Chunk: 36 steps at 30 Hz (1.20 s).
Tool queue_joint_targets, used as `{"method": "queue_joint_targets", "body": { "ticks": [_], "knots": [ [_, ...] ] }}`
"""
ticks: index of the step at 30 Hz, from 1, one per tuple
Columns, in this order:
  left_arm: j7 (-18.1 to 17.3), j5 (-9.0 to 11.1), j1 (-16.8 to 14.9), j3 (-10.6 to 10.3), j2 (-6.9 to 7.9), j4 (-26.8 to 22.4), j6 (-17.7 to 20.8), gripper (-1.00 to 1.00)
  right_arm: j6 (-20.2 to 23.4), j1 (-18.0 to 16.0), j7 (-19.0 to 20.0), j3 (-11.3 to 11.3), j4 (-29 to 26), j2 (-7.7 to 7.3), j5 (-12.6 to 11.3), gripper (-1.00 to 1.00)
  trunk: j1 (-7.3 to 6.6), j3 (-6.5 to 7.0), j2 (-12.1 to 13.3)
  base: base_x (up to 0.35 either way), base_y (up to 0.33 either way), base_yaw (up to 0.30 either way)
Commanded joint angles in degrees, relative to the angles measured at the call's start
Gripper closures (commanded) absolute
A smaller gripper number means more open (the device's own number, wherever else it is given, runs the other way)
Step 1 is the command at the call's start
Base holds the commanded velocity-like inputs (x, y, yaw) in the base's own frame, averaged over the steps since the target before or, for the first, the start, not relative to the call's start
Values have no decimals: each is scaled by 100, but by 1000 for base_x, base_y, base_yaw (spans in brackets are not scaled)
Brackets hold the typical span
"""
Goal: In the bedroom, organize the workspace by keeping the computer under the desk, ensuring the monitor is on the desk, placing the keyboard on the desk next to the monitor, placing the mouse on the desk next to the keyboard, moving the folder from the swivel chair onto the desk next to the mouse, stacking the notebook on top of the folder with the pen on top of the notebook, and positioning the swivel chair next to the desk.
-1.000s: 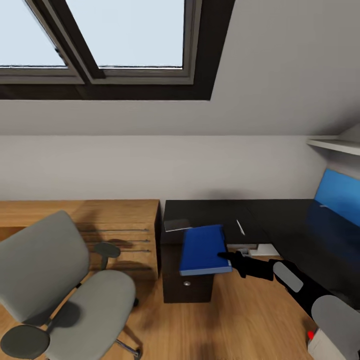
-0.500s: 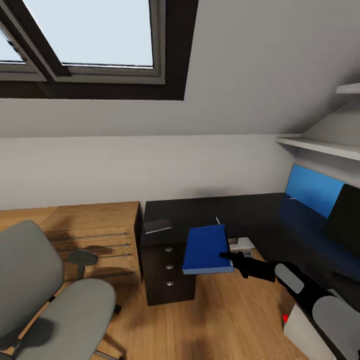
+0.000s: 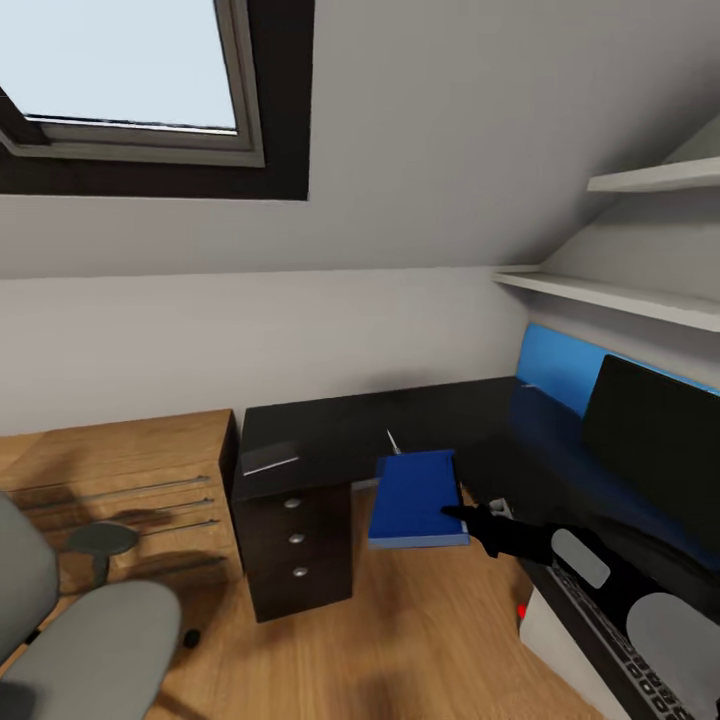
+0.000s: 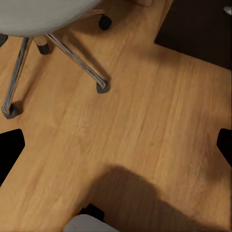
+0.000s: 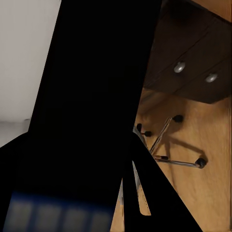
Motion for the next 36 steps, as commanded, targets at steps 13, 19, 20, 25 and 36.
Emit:
{"method": "queue_joint_targets", "body": {
  "ticks": [13, 19, 20, 25, 36],
  "knots": [
    [-21, 67, -2, -37, 4, -1, -16, -100, -100, -9, 27, 37, 71, -85, -19, 100, 2, -10, -10, 71, -174, -210],
    [-21, 69, -2, -37, 4, -1, -18, -100, -319, -9, 31, 45, 259, -115, -8, 100, 2, -10, -10, 80, -107, -29],
    [-21, 69, 0, -37, 4, -1, -16, -100, -434, -9, 41, 46, 327, -116, -11, 100, 2, -10, -10, 13, -15, -4],
    [-21, 69, -2, -37, 4, -1, -15, -100, -545, -9, 51, 47, 396, -117, -28, 100, 2, -10, -10, 7, -8, -2],
    [-28, 69, -2, -37, 4, -1, -12, -100, -603, -9, 46, 39, 419, -113, -37, 100, 2, -10, -10, 99, -77, 0]
  ]
}}
